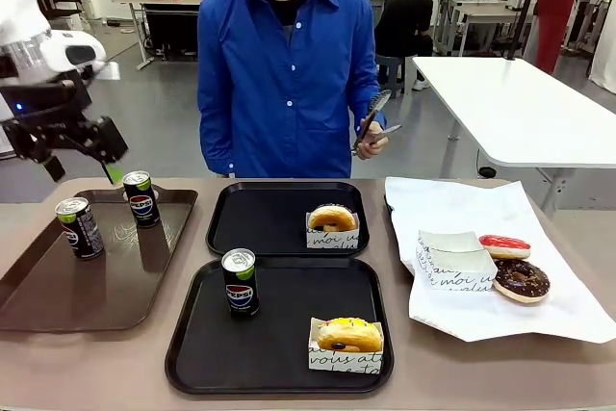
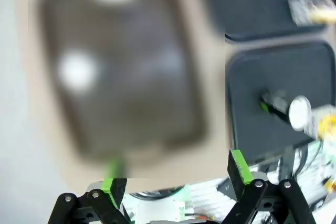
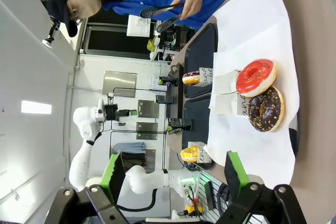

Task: Set up donuts and drinks on trays.
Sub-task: Pick up one Pepsi coke from the Handle tray and place it on the Flat Tray without a Pepsi coke.

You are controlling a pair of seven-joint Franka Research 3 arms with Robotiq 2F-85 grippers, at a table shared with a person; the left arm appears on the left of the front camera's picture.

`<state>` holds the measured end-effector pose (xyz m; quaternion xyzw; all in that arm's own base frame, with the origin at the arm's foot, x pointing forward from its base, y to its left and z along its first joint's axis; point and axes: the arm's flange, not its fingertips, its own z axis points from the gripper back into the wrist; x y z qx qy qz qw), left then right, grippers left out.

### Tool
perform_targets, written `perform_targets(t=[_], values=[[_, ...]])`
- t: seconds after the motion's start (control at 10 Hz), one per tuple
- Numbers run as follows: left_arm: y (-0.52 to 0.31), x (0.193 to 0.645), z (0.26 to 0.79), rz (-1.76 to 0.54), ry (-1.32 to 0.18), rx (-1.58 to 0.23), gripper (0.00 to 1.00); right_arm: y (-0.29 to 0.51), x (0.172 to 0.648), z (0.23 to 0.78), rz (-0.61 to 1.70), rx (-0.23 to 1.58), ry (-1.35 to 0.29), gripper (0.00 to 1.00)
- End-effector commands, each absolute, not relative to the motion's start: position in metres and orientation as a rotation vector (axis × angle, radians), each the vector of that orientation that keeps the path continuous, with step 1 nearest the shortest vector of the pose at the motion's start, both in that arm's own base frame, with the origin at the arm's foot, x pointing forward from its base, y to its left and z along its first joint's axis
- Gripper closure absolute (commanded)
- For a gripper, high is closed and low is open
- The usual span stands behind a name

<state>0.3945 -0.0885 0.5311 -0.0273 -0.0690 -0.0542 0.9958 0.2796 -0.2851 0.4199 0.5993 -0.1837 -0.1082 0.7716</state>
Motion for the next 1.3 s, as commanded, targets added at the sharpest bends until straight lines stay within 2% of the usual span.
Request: perform_targets(t=[0.0,0.4,0.8,1.2], values=[[-0.067,0.442,0.528,0.01,-0.167,-0.028,0.0,-0.285,0.279,0.421,-0.231,1.31,-0.4,0.0],[-0.023,0.476,0.493,0.126,-0.203,0.031,0.0,-0.285,0.279,0.421,-0.231,1.31,-0.4,0.0],[-0.003,0.472,0.453,0.171,-0.169,0.027,0.0,-0.285,0.279,0.421,-0.231,1.31,-0.4,0.0],[0.0,0.472,0.447,0.161,-0.13,0.004,0.0,-0.285,0.279,0.421,-0.231,1.31,-0.4,0.0]])
